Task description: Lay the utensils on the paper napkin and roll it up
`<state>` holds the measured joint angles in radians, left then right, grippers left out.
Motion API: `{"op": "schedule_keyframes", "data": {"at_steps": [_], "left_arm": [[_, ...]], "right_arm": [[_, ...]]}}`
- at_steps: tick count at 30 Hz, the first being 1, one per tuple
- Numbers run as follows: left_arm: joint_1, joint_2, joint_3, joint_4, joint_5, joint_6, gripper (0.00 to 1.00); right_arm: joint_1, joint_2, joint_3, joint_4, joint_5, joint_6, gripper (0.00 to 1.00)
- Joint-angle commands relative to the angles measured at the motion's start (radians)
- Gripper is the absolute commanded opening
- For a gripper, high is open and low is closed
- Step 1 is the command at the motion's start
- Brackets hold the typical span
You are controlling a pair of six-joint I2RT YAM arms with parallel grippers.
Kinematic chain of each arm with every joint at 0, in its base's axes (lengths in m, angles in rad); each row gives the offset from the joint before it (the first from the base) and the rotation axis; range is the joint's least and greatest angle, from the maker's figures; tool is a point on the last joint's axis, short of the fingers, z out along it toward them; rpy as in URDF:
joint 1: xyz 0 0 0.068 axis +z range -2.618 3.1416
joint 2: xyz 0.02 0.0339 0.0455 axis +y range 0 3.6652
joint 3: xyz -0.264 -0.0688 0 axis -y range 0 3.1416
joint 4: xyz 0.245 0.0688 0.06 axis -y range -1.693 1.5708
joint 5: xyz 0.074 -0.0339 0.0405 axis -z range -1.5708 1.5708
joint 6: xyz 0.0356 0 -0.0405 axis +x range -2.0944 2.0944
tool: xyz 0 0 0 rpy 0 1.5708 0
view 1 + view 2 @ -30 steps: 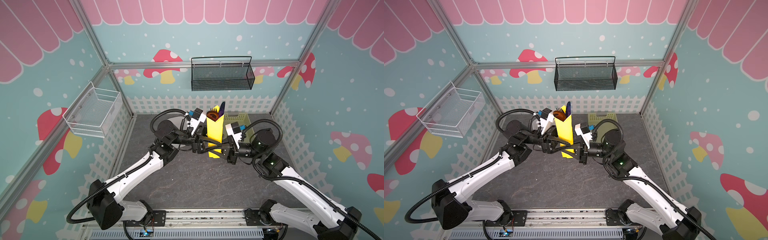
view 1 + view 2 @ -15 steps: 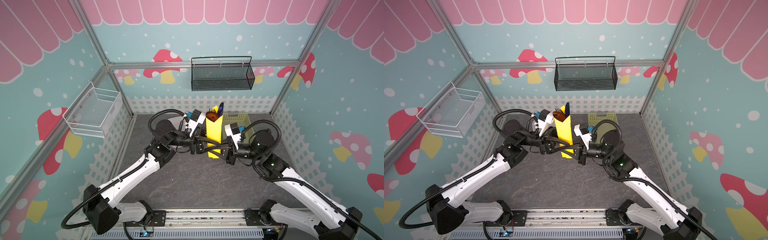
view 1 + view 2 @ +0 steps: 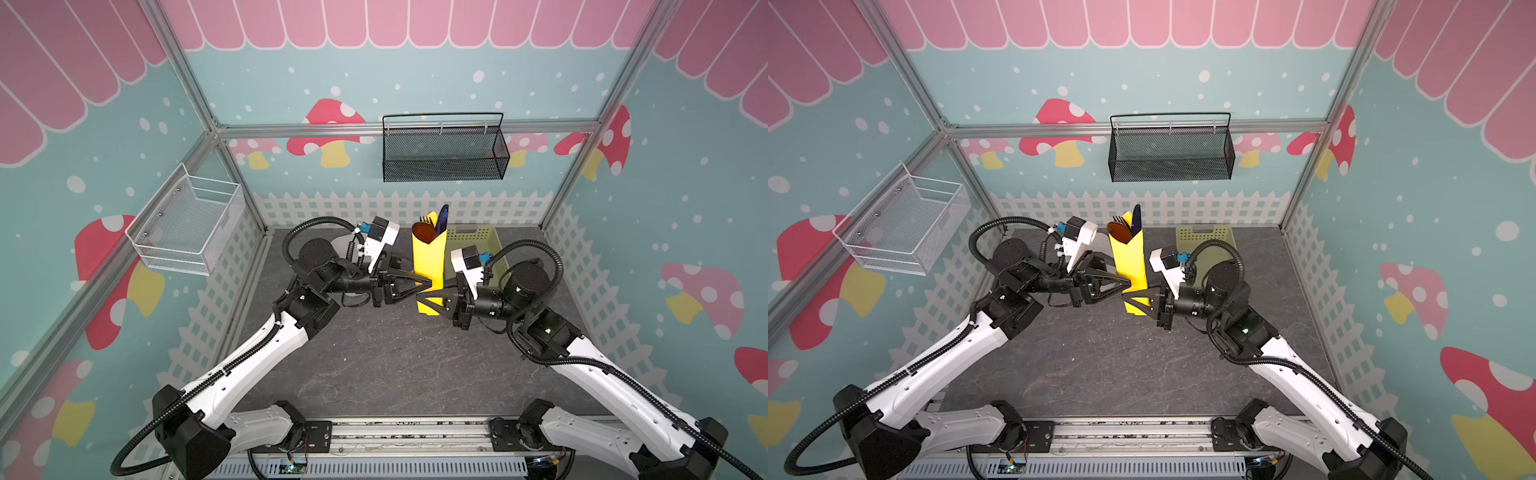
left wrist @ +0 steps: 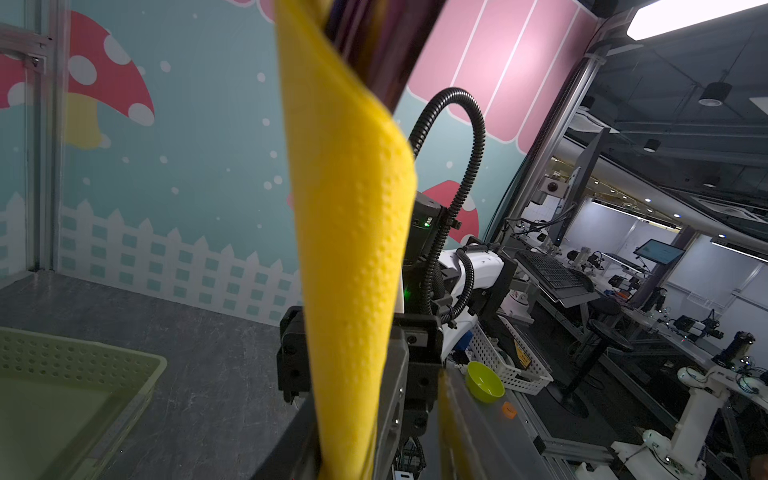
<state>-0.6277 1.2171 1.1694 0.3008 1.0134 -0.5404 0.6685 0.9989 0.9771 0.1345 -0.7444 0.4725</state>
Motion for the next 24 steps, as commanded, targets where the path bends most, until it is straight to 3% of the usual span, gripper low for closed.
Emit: {"op": "schedule_keyframes", "data": {"at_steps": [1,24], "left_arm": [[0.01,-0.046,0.007,-0.053,0.007,0.059,0.39],[0.034,-0.068,0.01,-0.154,0.005,0.14,0.34]], "right_arm": [[-0.013,-0.017,0.029,-0.008,0.063,-0.02,0.0],[-0.013,0.008,0.051,0.013,0.027,0.001,0.0]]}}
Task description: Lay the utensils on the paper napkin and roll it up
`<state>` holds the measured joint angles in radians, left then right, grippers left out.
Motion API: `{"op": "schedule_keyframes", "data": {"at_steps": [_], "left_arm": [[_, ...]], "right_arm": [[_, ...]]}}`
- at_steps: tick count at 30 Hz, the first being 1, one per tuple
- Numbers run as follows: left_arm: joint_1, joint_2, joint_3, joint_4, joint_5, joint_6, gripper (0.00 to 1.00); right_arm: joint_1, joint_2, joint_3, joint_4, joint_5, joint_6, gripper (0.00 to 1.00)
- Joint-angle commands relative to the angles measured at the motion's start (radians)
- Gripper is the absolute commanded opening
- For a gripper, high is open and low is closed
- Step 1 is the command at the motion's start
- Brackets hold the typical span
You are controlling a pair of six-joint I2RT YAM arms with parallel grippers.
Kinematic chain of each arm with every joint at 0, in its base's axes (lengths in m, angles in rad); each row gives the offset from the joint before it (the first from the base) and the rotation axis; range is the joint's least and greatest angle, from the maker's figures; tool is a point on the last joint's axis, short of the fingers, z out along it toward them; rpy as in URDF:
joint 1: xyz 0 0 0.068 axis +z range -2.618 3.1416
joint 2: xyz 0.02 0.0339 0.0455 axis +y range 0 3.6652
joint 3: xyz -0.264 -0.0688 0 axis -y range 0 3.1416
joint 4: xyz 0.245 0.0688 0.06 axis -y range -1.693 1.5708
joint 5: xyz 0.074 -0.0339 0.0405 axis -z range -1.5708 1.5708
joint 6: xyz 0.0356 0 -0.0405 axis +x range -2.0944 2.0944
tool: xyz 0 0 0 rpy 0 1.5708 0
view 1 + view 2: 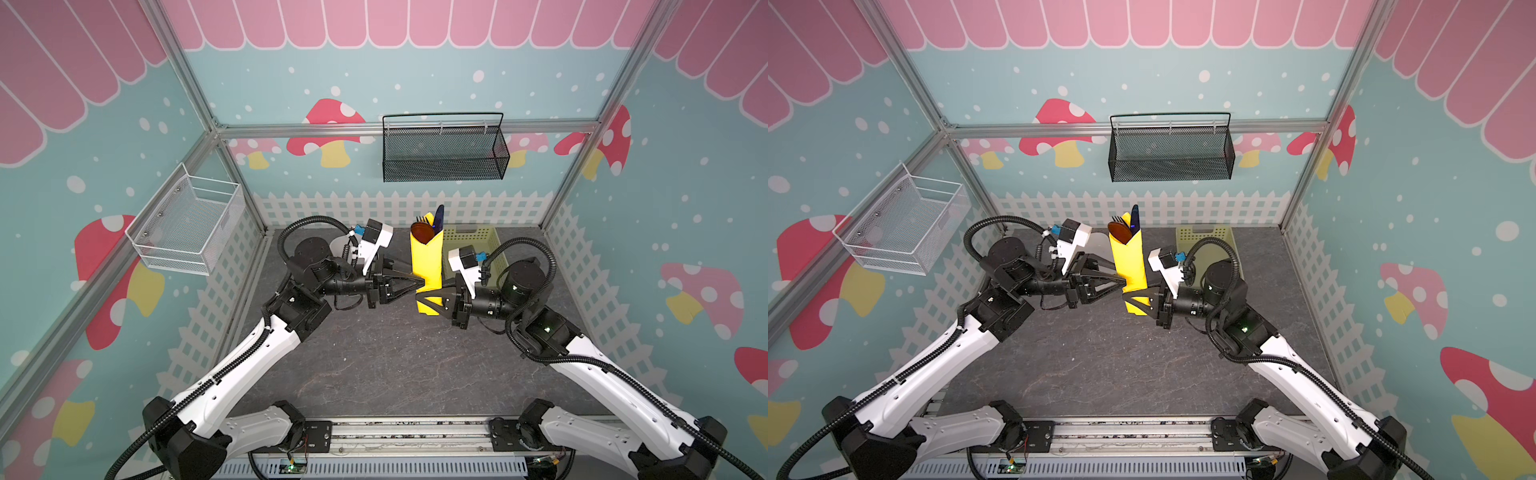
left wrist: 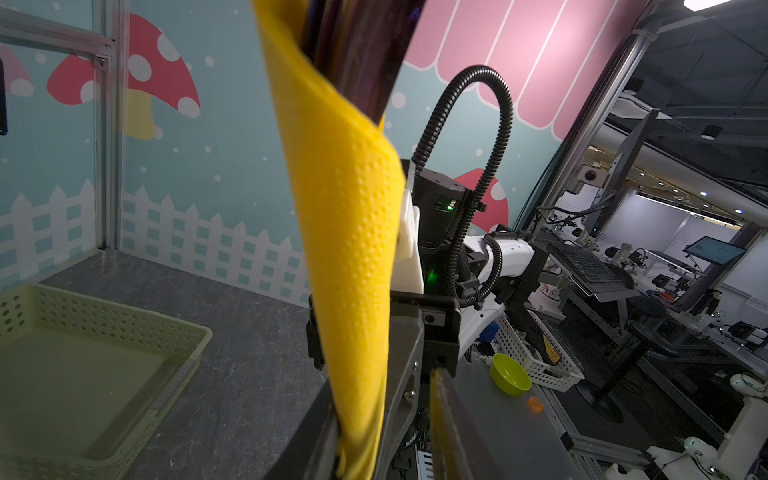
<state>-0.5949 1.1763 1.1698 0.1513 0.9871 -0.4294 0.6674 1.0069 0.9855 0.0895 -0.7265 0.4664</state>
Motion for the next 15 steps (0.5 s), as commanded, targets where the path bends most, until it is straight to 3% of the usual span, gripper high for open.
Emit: {"op": "schedule_keyframes", "data": {"at_steps": [1,15], "left_arm": [[0.003,-0.027,0.008,-0.003,0.034,0.03,0.34],[0.005,-0.032,0.008,0.024,0.033,0.04,0.21]], "right_arm": [[-0.012,0.001,0.041,0.064,0.003,0.01,0.0],[-0.012,0.006,0.033,0.093,-0.013,0.031,0.0]]}}
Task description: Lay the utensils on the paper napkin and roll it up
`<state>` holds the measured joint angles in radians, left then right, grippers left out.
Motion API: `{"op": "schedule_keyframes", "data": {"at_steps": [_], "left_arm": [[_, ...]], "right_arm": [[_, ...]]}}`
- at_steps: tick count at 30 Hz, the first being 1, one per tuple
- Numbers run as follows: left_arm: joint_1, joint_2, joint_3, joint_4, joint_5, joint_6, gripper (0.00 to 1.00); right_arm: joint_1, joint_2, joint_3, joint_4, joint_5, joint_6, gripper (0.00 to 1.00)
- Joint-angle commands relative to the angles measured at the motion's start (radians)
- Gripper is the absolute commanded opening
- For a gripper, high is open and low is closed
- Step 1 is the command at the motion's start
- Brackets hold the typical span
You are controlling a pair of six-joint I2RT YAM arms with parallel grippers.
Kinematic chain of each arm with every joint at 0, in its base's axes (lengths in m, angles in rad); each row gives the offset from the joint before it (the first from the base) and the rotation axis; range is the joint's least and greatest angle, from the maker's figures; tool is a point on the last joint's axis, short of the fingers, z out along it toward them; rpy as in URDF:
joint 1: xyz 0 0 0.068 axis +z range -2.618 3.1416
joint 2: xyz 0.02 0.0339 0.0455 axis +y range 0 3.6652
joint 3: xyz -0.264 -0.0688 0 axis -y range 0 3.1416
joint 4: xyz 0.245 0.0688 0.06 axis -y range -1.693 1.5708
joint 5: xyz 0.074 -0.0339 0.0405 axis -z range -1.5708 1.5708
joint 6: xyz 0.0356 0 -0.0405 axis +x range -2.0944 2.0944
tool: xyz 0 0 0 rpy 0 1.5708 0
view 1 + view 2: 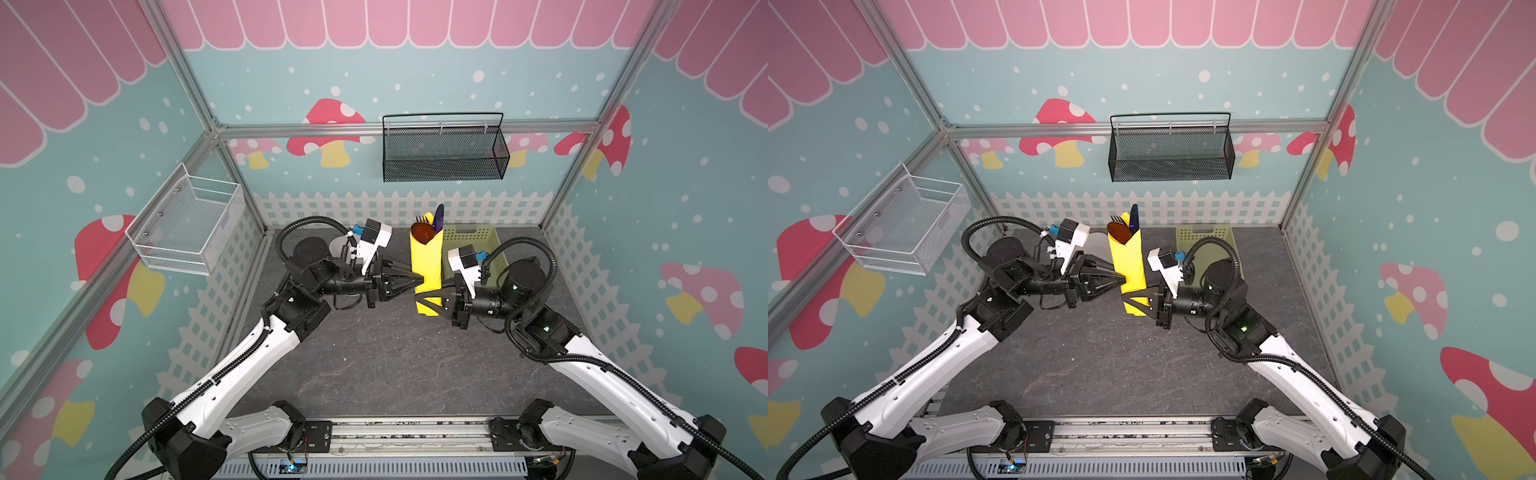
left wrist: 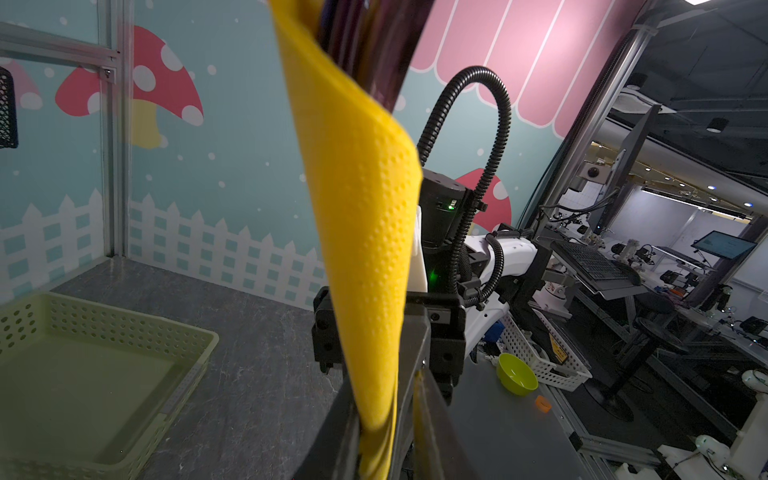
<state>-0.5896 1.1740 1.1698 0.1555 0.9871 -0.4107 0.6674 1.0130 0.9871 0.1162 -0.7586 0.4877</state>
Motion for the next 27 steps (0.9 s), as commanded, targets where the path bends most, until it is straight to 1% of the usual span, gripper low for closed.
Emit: {"op": "schedule_keyframes", "data": {"at_steps": [1,7,11,15,20,23,25,27], "left_arm": [[0.0,-0.031,0.007,0.02,0.03,0.021,0.19],[0.001,-0.031,0.007,0.009,0.017,0.03,0.07],[0.004,-0.031,0.014,-0.013,-0.003,0.045,0.0],[0.016,-0.036,0.015,-0.026,-0.018,0.053,0.0],[0.023,-0.031,0.017,-0.034,-0.01,0.052,0.0],[0.022,-0.027,0.016,-0.037,0.0,0.052,0.0],[0.023,-0.027,0.016,-0.037,0.005,0.047,0.0],[0.023,-0.027,0.018,-0.032,0.013,0.042,0.0]], "right_arm": [[-0.012,0.0,0.031,0.067,0.017,0.009,0.0],[-0.012,0.001,0.031,0.068,0.017,0.01,0.0],[-0.012,-0.005,0.028,0.069,0.023,0.012,0.06],[-0.013,-0.015,0.031,0.055,0.023,0.005,0.16],[-0.021,-0.03,0.055,0.019,0.019,-0.011,0.29],[-0.033,-0.025,0.079,0.004,-0.018,-0.011,0.37],[-0.042,-0.018,0.099,-0.005,-0.045,-0.012,0.46],[-0.054,-0.012,0.117,-0.013,-0.066,-0.016,0.52]]}}
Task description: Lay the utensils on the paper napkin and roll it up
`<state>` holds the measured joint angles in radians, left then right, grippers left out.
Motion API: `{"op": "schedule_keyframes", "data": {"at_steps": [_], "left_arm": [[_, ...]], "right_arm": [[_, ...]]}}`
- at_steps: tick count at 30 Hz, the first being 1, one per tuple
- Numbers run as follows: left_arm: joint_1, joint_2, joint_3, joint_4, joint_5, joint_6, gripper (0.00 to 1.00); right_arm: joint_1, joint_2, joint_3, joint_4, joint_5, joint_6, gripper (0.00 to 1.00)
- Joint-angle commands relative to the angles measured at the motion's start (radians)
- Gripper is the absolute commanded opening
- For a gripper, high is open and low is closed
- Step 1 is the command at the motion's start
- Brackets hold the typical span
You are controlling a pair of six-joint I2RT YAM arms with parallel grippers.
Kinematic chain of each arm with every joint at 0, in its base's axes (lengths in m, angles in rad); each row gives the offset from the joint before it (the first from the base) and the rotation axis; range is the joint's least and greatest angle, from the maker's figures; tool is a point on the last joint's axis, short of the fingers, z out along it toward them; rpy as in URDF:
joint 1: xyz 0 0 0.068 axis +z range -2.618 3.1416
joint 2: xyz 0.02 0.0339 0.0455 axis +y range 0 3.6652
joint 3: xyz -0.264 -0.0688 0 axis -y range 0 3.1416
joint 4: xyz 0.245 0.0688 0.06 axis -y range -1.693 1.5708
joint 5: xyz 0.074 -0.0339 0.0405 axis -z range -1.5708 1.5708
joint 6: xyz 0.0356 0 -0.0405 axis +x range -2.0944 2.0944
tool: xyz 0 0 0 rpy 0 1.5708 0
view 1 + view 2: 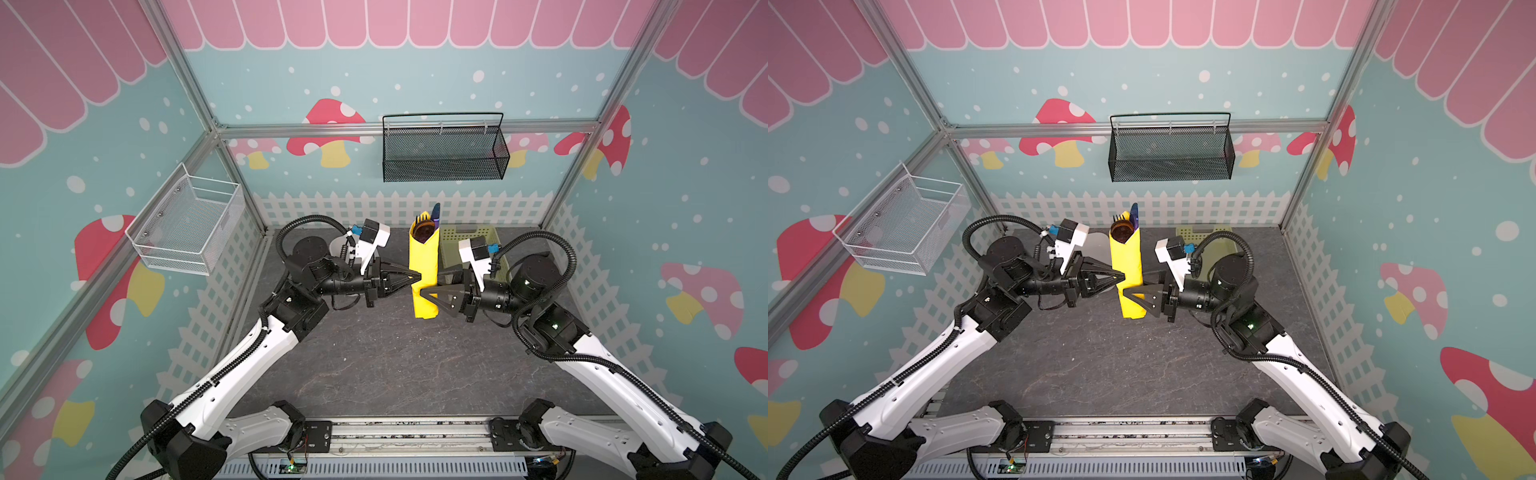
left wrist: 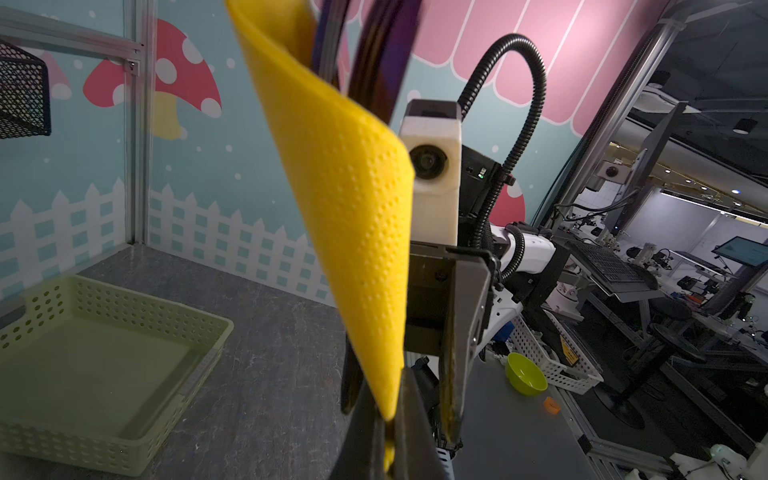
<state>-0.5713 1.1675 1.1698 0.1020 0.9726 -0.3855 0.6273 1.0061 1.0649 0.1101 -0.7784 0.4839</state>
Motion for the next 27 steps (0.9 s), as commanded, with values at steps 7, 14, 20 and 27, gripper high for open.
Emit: {"op": "schedule_keyframes", "data": {"at_steps": [7,14,20,27], "left_arm": [[0.004,-0.025,0.01,0.051,0.054,-0.003,0.0],[0.004,-0.03,0.008,0.056,0.049,-0.003,0.0],[0.005,-0.029,0.013,0.05,0.044,0.002,0.0],[0.004,-0.029,0.011,0.039,0.035,0.011,0.0]], "right_arm": [[-0.058,0.034,0.098,-0.002,-0.151,0.002,0.49],[-0.068,0.057,0.109,-0.002,-0.189,0.008,0.36],[-0.071,0.066,0.102,-0.001,-0.187,0.008,0.26],[-0.073,0.066,0.1,-0.001,-0.18,0.012,0.15]]}}
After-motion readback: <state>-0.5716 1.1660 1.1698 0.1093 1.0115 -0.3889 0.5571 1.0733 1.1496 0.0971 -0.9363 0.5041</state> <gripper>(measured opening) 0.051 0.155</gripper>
